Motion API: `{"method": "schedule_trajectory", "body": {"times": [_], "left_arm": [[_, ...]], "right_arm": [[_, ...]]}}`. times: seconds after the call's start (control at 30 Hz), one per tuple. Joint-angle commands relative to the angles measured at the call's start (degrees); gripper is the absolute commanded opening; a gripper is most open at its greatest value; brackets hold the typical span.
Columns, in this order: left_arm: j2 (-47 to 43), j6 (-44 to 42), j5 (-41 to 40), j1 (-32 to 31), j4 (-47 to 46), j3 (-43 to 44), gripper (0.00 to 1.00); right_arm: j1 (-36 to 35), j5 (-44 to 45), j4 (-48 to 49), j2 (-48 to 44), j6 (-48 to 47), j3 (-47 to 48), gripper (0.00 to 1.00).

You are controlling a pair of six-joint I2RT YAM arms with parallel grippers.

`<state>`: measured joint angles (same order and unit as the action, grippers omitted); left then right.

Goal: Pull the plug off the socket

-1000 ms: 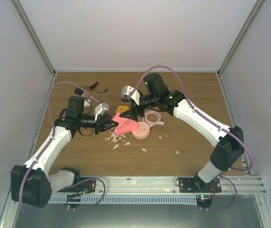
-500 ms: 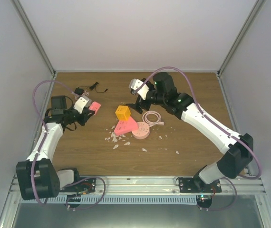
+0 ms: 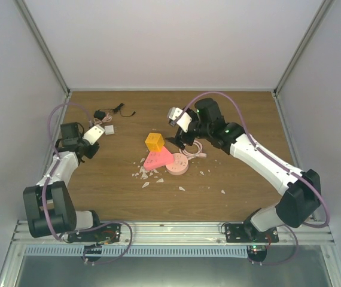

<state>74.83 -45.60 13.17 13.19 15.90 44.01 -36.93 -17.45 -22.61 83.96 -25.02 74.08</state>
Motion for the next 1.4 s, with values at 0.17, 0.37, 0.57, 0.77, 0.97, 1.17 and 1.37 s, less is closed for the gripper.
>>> {"method": "schedule_trajectory", "body": {"times": [0.17,0.37,0.57,0.77,0.97,1.17,1.37], "left_arm": [[9.6,-7.7,-15.0,1.0,-13.1,-1.6,0.02],[14.4,-8.4,-19.3,0.9,-17.4,-1.7,0.03],[16.7,-9.9,-23.4,0.6,-21.9,-4.2,0.04],[16.5,-8.0,-20.0,0.5,-17.8,-4.2,0.30],[14.9,-5.9,-13.7,0.6,-8.3,-0.6,0.58],[12.3,-3.5,-5.3,0.6,0.5,4.2,0.90],[9.4,-2.2,3.3,0.5,8.2,10.1,0.99]], "right_arm": [[1.6,-3.6,-1.8,-0.9,1.4,-2.7,1.00],[3.2,-5.4,-2.2,-0.3,3.7,-2.6,1.00],[4.3,-7.2,-3.0,0.5,4.1,-2.6,1.00],[4.6,-8.9,-3.8,1.2,3.8,-2.2,1.00],[4.7,-8.4,-3.9,1.4,3.2,-2.6,1.00],[5.5,-9.4,-4.1,1.3,2.7,-3.3,1.00],[6.5,-12.3,-3.8,1.9,3.5,-4.6,1.00]]}}
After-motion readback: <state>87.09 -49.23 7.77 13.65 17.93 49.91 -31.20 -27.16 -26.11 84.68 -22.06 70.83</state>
